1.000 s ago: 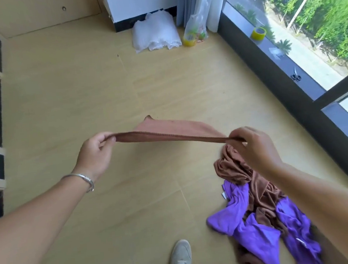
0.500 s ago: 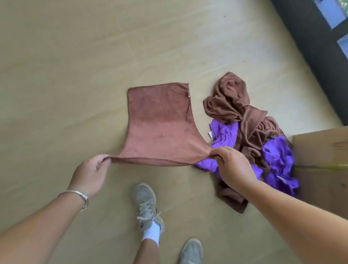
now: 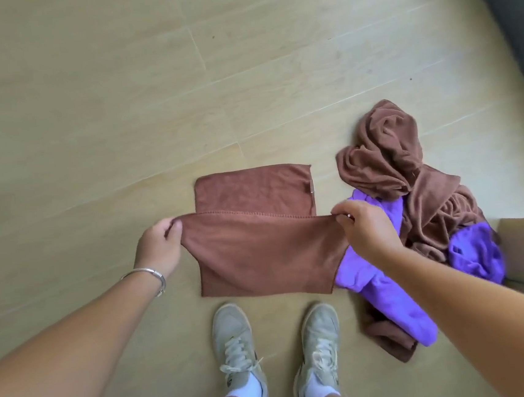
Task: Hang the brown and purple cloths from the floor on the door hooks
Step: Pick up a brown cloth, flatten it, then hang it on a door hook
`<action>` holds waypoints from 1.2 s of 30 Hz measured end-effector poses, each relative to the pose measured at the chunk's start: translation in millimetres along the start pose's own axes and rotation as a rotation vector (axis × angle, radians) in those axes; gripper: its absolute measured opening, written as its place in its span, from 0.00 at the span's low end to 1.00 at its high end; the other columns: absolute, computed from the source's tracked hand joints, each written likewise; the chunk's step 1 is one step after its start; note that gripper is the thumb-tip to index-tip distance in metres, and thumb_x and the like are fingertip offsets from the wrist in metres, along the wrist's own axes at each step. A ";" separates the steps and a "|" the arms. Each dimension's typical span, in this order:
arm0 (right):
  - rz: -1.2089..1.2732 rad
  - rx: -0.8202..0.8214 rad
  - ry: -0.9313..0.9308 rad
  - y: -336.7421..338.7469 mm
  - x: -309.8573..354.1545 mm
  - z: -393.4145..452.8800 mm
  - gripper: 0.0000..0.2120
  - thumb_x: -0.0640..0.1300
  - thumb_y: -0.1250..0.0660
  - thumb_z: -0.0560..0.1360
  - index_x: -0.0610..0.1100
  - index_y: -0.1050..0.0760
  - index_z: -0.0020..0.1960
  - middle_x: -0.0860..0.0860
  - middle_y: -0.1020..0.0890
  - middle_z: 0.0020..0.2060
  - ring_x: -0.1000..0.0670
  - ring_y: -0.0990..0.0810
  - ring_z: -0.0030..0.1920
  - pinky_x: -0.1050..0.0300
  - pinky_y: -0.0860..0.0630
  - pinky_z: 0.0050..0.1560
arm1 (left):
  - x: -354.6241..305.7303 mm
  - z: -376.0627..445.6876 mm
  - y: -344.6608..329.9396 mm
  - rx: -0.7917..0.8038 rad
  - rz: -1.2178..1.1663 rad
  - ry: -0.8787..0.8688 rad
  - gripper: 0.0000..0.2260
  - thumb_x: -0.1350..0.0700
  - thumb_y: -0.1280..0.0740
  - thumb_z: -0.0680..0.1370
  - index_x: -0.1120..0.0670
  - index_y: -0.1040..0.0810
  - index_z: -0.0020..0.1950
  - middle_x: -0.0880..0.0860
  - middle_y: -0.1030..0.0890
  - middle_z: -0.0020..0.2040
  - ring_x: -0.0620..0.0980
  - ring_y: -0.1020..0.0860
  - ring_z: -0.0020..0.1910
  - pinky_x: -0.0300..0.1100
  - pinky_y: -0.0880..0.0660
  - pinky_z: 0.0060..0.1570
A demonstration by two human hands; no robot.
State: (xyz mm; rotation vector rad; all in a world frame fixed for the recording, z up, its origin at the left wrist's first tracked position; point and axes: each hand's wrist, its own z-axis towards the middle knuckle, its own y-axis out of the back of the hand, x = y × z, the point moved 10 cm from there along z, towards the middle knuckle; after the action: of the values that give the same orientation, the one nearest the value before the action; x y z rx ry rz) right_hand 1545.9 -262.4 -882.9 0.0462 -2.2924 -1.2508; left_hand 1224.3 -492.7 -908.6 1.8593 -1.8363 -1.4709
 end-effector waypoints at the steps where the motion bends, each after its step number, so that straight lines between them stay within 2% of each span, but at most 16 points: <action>1: 0.008 0.001 0.017 -8.9 -0.5 21.5 0.09 0.39 0.35 0.76 0.47 0.19 0.51 0.49 0.17 0.48 0.46 0.21 0.51 0.54 0.27 0.50 | 5.8 16.8 -8.0 -0.013 -0.003 0.014 0.12 0.55 0.41 0.81 0.59 0.20 0.48 0.59 0.20 0.41 0.60 0.24 0.42 0.47 0.32 0.40; 4: 0.028 0.005 0.032 -38.6 -6.8 92.6 0.09 0.40 0.34 0.75 0.49 0.18 0.51 0.49 0.17 0.48 0.48 0.21 0.49 0.57 0.28 0.48 | 22.6 76.4 -38.1 -0.022 0.024 0.029 0.12 0.55 0.40 0.80 0.59 0.21 0.44 0.60 0.22 0.37 0.60 0.25 0.39 0.46 0.33 0.38; 9: 0.000 0.046 0.067 -98.7 -28.0 204.7 0.08 0.42 0.33 0.74 0.50 0.19 0.51 0.52 0.17 0.43 0.49 0.21 0.44 0.58 0.28 0.44 | 42.3 186.0 -100.1 0.044 0.129 -0.010 0.11 0.56 0.37 0.79 0.59 0.23 0.40 0.57 0.21 0.36 0.57 0.24 0.38 0.45 0.35 0.37; 13: -0.101 0.028 0.134 -133.9 -45.8 261.0 0.07 0.44 0.34 0.75 0.50 0.20 0.52 0.53 0.19 0.44 0.47 0.22 0.47 0.57 0.29 0.44 | 46.8 242.6 -128.6 0.014 0.268 -0.061 0.09 0.54 0.37 0.78 0.58 0.24 0.42 0.55 0.20 0.39 0.58 0.23 0.41 0.46 0.31 0.40; 16: -0.173 -0.010 0.228 -143.0 -48.8 270.5 0.07 0.48 0.33 0.75 0.51 0.21 0.52 0.52 0.22 0.47 0.46 0.23 0.50 0.53 0.26 0.48 | 48.3 251.6 -128.4 -0.053 0.278 -0.096 0.04 0.52 0.36 0.75 0.50 0.29 0.48 0.50 0.23 0.38 0.54 0.24 0.40 0.46 0.29 0.40; 18: -0.234 0.003 0.328 -142.2 -43.5 267.5 0.12 0.54 0.31 0.73 0.52 0.23 0.55 0.52 0.25 0.50 0.49 0.26 0.53 0.54 0.26 0.49 | 41.9 248.8 -130.0 -0.059 0.296 -0.179 0.09 0.48 0.34 0.74 0.48 0.31 0.50 0.47 0.24 0.40 0.51 0.25 0.40 0.45 0.30 0.40; 20: -0.341 0.097 0.371 -145.9 -44.9 267.4 0.20 0.60 0.30 0.70 0.54 0.26 0.58 0.53 0.26 0.52 0.51 0.28 0.53 0.54 0.27 0.49 | 34.4 246.3 -134.7 -0.021 0.347 -0.270 0.12 0.46 0.31 0.73 0.48 0.28 0.51 0.47 0.26 0.44 0.49 0.27 0.43 0.44 0.31 0.43; 21: -0.387 0.152 0.346 -146.9 -50.3 269.1 0.22 0.61 0.29 0.69 0.54 0.27 0.58 0.54 0.25 0.50 0.51 0.27 0.52 0.55 0.27 0.47 | 32.5 246.6 -136.7 0.004 0.373 -0.287 0.12 0.46 0.30 0.73 0.49 0.26 0.50 0.48 0.25 0.45 0.49 0.27 0.44 0.43 0.31 0.44; 25: -0.460 0.292 0.173 -147.5 -70.5 279.7 0.14 0.59 0.28 0.68 0.53 0.25 0.46 0.56 0.26 0.35 0.48 0.24 0.44 0.57 0.33 0.38 | 28.6 255.7 -138.0 0.030 0.390 -0.271 0.09 0.48 0.29 0.73 0.51 0.22 0.47 0.51 0.20 0.45 0.51 0.24 0.43 0.43 0.31 0.42; 28: -0.412 0.157 0.144 -129.6 -61.0 296.2 0.12 0.56 0.27 0.68 0.51 0.22 0.47 0.50 0.21 0.41 0.48 0.27 0.43 0.56 0.31 0.40 | 10.5 268.6 -129.1 -0.063 0.377 -0.294 0.08 0.50 0.29 0.74 0.54 0.21 0.48 0.55 0.19 0.47 0.54 0.24 0.43 0.44 0.30 0.43; 30: -0.289 -0.049 0.130 -105.1 -49.1 309.1 0.09 0.50 0.27 0.70 0.48 0.21 0.47 0.46 0.21 0.45 0.45 0.26 0.44 0.56 0.31 0.42 | -3.7 282.4 -114.3 -0.156 0.330 -0.280 0.07 0.54 0.29 0.74 0.55 0.20 0.49 0.57 0.18 0.48 0.58 0.21 0.47 0.46 0.27 0.47; 32: -0.105 -0.269 0.093 -76.8 -39.7 318.3 0.06 0.42 0.30 0.71 0.46 0.20 0.48 0.44 0.21 0.48 0.43 0.24 0.48 0.58 0.32 0.44 | -15.5 295.9 -91.8 -0.272 0.172 -0.246 0.05 0.60 0.31 0.74 0.55 0.21 0.48 0.57 0.18 0.46 0.59 0.20 0.47 0.46 0.24 0.48; 34: 0.080 -0.374 0.080 -61.7 -31.1 322.1 0.13 0.37 0.34 0.72 0.47 0.22 0.55 0.44 0.23 0.54 0.43 0.22 0.52 0.57 0.27 0.51 | -24.7 301.8 -72.9 -0.369 0.032 -0.239 0.09 0.63 0.35 0.73 0.53 0.23 0.51 0.54 0.19 0.49 0.56 0.20 0.46 0.44 0.25 0.48; 36: 0.162 -0.353 0.124 -64.6 -22.1 317.2 0.20 0.36 0.37 0.71 0.47 0.26 0.61 0.45 0.27 0.59 0.44 0.22 0.54 0.51 0.24 0.57 | -30.0 295.1 -66.3 -0.392 -0.008 -0.270 0.14 0.61 0.33 0.72 0.53 0.27 0.57 0.54 0.23 0.56 0.49 0.22 0.46 0.41 0.28 0.47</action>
State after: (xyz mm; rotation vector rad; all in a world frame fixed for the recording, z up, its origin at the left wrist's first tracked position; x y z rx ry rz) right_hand 1405.6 -47.8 -1081.7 -0.1790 -1.9020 -1.5006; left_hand 1072.2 -301.5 -1089.4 1.5444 -1.4895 -1.9943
